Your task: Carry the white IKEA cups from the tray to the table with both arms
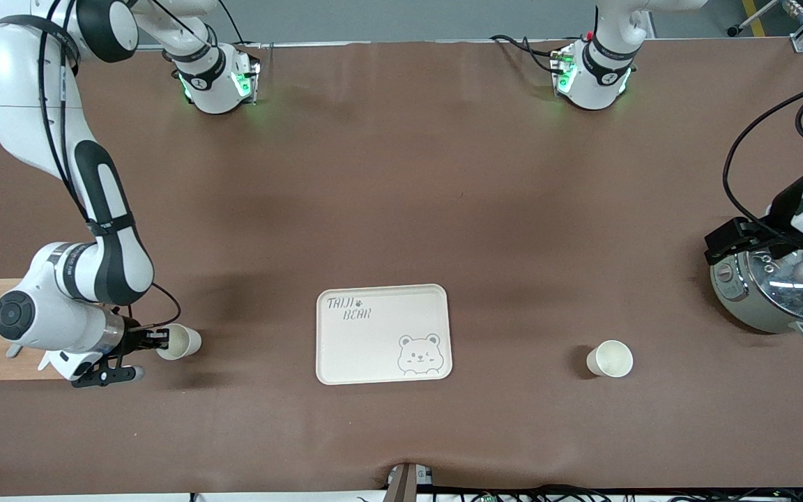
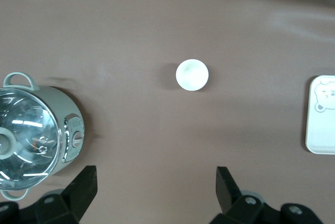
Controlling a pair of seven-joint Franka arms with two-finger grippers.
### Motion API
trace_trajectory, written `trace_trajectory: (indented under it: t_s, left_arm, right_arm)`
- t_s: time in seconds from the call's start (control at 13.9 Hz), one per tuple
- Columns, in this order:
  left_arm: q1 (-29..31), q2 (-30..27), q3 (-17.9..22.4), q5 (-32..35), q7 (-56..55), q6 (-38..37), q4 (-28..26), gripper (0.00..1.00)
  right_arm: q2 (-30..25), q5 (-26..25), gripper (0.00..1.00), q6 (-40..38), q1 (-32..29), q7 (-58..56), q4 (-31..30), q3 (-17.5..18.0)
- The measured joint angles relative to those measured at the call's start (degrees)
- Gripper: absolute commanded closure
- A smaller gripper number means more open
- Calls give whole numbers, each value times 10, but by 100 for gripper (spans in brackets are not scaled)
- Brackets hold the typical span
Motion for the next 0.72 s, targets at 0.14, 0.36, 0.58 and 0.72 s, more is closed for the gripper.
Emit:
trace_trajectory:
  t_s: [0.14,0.36,0.58,0.72]
  left_arm:
    - [38,0,-34,0,0,0,1,0]
    - [90,0,-94,0,0,0,2,0]
    - [115,0,-122,0,0,0,2,0]
    - [117,0,-125,0,0,0,2,0]
  right_arm:
    - [0,0,0,0,0,0,0,0]
    - [0,0,0,0,0,0,2,0]
    - [-2,0,0,-7,0,0,12,0]
    - [-7,0,0,-48,0,0,33,-1]
